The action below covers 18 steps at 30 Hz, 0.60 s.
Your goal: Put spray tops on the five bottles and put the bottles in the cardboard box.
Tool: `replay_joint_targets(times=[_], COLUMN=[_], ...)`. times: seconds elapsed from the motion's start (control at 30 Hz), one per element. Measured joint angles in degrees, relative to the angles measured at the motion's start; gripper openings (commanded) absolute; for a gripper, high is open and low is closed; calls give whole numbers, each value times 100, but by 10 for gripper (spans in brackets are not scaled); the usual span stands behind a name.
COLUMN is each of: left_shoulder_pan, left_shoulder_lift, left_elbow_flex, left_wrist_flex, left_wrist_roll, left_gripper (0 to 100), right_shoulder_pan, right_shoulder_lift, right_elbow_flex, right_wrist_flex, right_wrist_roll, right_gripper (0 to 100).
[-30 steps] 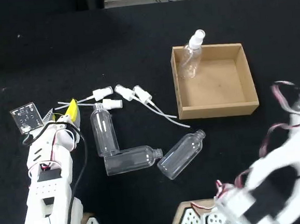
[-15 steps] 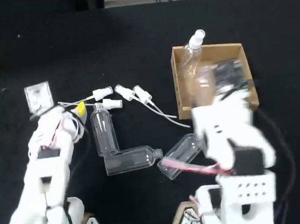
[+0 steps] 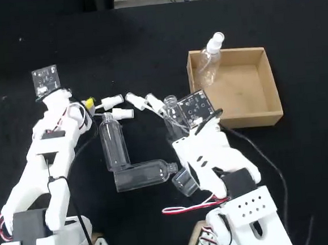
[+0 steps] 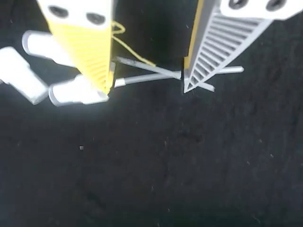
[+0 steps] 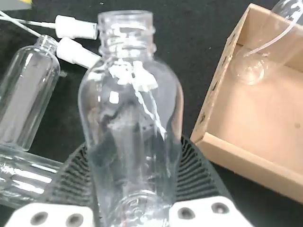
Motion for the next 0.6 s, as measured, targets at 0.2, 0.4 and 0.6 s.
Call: replay_joint_targets(times=[0.2,0.4,0.6], left_shoulder_pan=[378,747,958], left_shoulder_lift=[246,1099,1890], left_elbow_flex=[-949,-2048,-3262], left_wrist_flex=[1292,2119,3077], left_wrist_roll=[-26,-26,-26], left_gripper=[237,237,237], right_shoulder_pan=[-9,-18,-18], right_shoulder_lift=[0,-9,-9], right_elbow_flex=[88,185,237], right_wrist_flex=[-26,-26,-26], right_wrist_roll=[9,18,18], right_gripper=[11,11,11])
